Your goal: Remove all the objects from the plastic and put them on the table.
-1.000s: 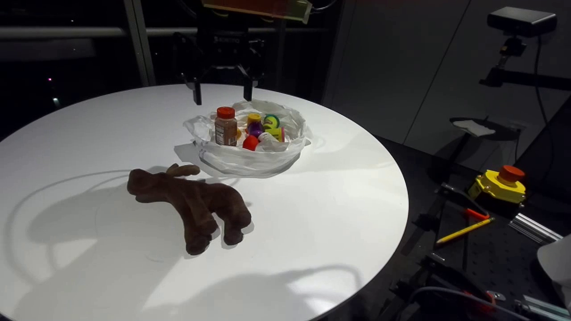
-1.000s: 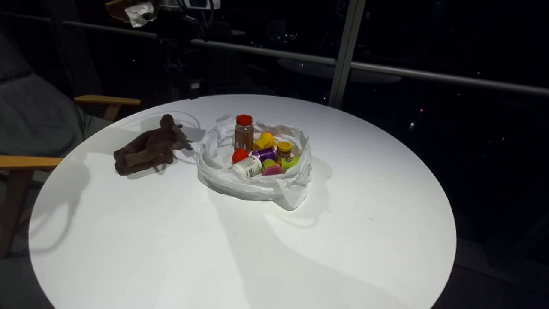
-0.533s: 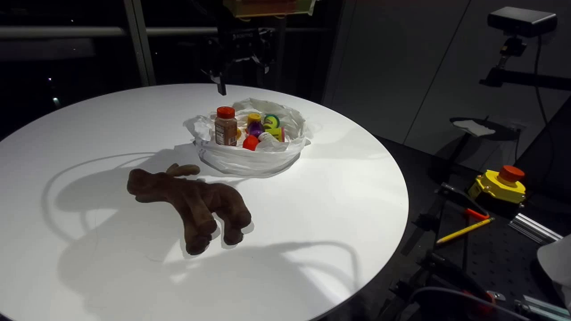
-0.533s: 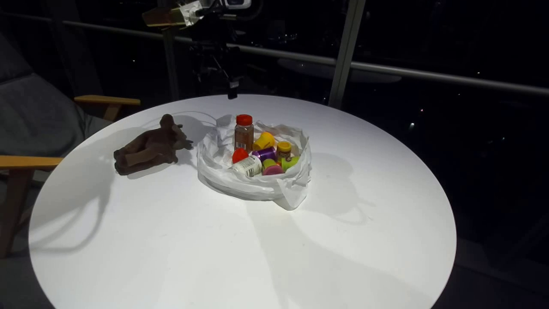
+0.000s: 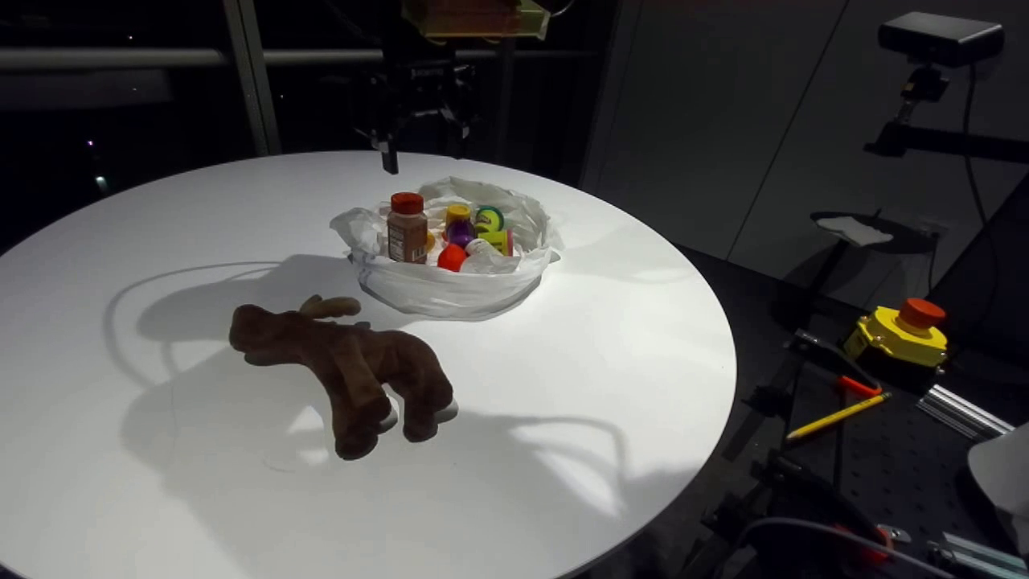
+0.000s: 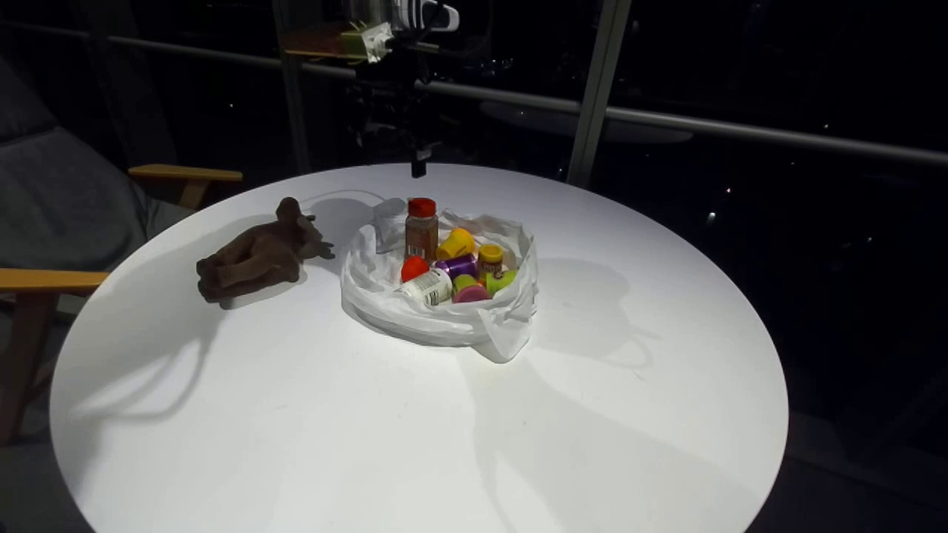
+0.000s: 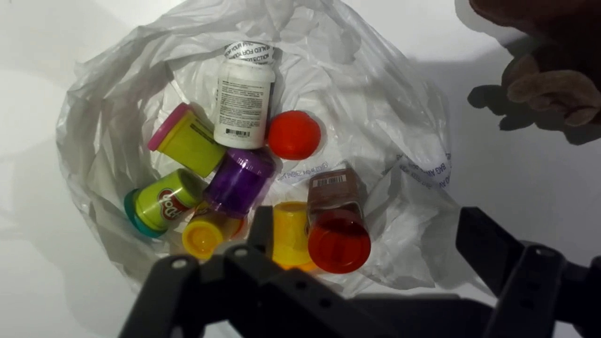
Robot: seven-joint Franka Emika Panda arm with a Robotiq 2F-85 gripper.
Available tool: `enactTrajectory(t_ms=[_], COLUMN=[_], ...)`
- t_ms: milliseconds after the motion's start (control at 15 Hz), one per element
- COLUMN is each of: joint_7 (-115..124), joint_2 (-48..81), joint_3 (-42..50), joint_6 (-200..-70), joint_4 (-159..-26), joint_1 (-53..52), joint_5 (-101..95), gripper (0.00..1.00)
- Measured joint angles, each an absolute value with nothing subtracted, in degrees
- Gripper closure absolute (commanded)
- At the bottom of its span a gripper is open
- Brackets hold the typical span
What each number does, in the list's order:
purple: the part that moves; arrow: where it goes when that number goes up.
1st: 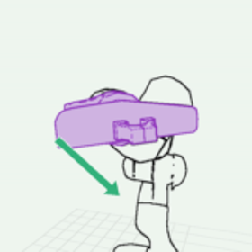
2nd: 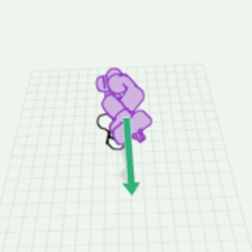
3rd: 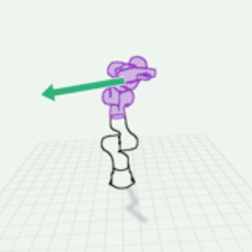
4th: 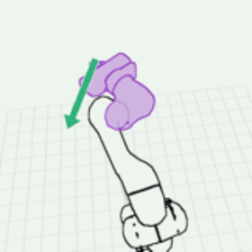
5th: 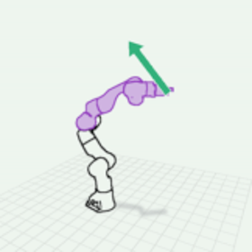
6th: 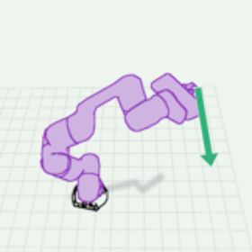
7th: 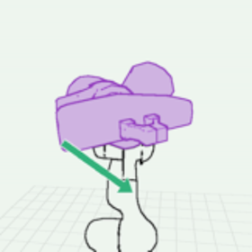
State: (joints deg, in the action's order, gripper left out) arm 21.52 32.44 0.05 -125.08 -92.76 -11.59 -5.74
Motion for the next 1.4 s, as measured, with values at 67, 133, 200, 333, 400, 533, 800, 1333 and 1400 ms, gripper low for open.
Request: enactTrajectory(t_ms=[67, 133, 200, 333, 400, 533, 800, 1333, 1400], joint_7=[20.1, 18.8, 17.4, 16.0, 15.8, 15.7, 15.6, 15.9, 15.9], joint_2=[33.3, 34.2, 34.9, 35.6, 35.6, 35.7, 35.7, 37.4, 37.9], joint_3=[-0.3, -0.6, -1.0, -1.7, -1.8, -2.0, -2.0, -1.4, -1.3], joint_6=[-124.5, -123.8, -123.0, -122.1, -121.9, -121.7, -121.7, -122.2, -122.6], joint_4=[-92.0, -91.1, -90.3, -89.3, -89.0, -88.8, -88.8, -88.1, -87.6], joint_1=[-11.0, -10.4, -9.8, -9.1, -9.0, -9.0, -9.0, -10.0, -10.2], joint_5=[-4.5, -3.3, -2.2, -1.1, -1.0, -1.0, -1.0, -2.2, -2.3], gripper=[0.0, 0.0, 0.0, 0.0, 0.0, 0.0, 0.0, 0.0, 0.0])
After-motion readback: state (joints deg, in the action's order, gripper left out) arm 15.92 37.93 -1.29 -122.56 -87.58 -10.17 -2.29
